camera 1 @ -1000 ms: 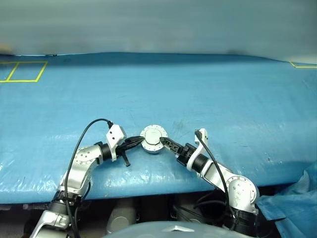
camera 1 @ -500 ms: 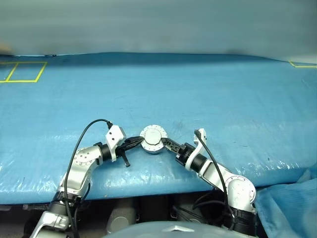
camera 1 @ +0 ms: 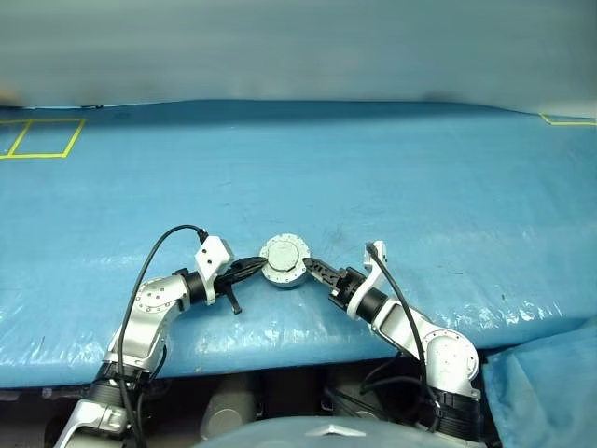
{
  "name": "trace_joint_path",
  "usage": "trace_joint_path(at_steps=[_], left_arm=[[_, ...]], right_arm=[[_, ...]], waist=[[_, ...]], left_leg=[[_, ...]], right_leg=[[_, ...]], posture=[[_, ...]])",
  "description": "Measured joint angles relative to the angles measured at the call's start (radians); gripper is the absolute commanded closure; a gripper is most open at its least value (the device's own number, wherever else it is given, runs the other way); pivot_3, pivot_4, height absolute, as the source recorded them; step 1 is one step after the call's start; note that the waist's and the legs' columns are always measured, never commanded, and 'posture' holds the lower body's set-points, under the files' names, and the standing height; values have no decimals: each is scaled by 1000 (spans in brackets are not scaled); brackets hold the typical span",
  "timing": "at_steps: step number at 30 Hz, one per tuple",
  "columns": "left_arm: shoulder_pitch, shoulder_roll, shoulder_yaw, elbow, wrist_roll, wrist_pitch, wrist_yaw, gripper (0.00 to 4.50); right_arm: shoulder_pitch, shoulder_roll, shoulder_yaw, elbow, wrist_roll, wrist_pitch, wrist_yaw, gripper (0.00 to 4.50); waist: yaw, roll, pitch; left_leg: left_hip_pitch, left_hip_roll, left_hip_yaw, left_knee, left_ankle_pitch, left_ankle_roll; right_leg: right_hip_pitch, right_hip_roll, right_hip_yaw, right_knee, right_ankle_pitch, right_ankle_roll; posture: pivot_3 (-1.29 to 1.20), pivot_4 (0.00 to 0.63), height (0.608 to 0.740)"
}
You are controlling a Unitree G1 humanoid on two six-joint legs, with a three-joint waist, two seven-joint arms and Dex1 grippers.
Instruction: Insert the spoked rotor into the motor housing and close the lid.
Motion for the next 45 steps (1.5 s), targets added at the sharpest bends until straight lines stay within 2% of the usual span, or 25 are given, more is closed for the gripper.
trace_joint_path(at_steps=[9, 13, 19, 25, 30, 38, 39, 45], left_arm=[[4, -2, 9, 0, -1, -3, 4, 4500], [11, -39, 39, 1, -27, 14, 26, 4500], [10, -158, 133, 1, -186, 133, 99, 4500], [24, -191, 208, 1, -309, 241, 121, 4500], [27, -277, 275, 1, -390, 242, 146, 2918], [45, -387, 291, -41, -556, 343, 168, 190], [44, -396, 295, -47, -579, 359, 172, 27], [40, -453, 344, -69, -800, 511, 220, 27]], right_arm=[[-4, 0, 1, 12, 15, -3, -7, 3284], [-5, 2, -6, 16, 45, -4, -28, 3284], [-12, 5, -33, 53, 153, -25, -95, 3284], [-19, 6, -38, 48, 247, -92, -154, 3284], [-67, 6, -29, 44, 309, -173, -213, 3284], [-132, 2, 0, 40, 374, -259, -240, 3284], [-134, 1, 7, 40, 380, -259, -241, 3284], [-140, -1, 28, 40, 399, -259, -248, 3284]], waist=[[-5, 0, 0], [-7, 0, 0], [-8, 0, 0], [-11, 0, 1], [-9, -1, 2], [-10, -1, 2], [-10, -1, 2], [-10, -1, 2]], left_leg=[[0, 0, 0, 0, 0, 0], [-1, 0, 0, 0, 0, 0], [-5, 0, 0, 0, 0, 0], [-5, -1, 1, -1, 0, 1], [-5, -1, 1, -1, 0, 1], [-5, -2, 1, -1, -1, 2], [-5, -2, 1, -1, -1, 2], [-5, -2, 1, 0, -1, 2]], right_leg=[[0, 0, 1, 0, 0, 0], [-1, -1, 1, 0, 0, 0], [0, 1, 1, 0, 0, 1], [-1, 6, 1, 1, 1, 7], [0, 6, 1, 0, 1, 7], [0, 8, 4, 0, 2, 8], [0, 9, 5, 1, 2, 8], [0, 9, 6, 1, 1, 9]], posture=[[0, 150, 740], [0, 150, 740], [0, 150, 740], [0, 150, 740], [0, 150, 740], [0, 150, 740], [0, 150, 740], [0, 150, 740]])
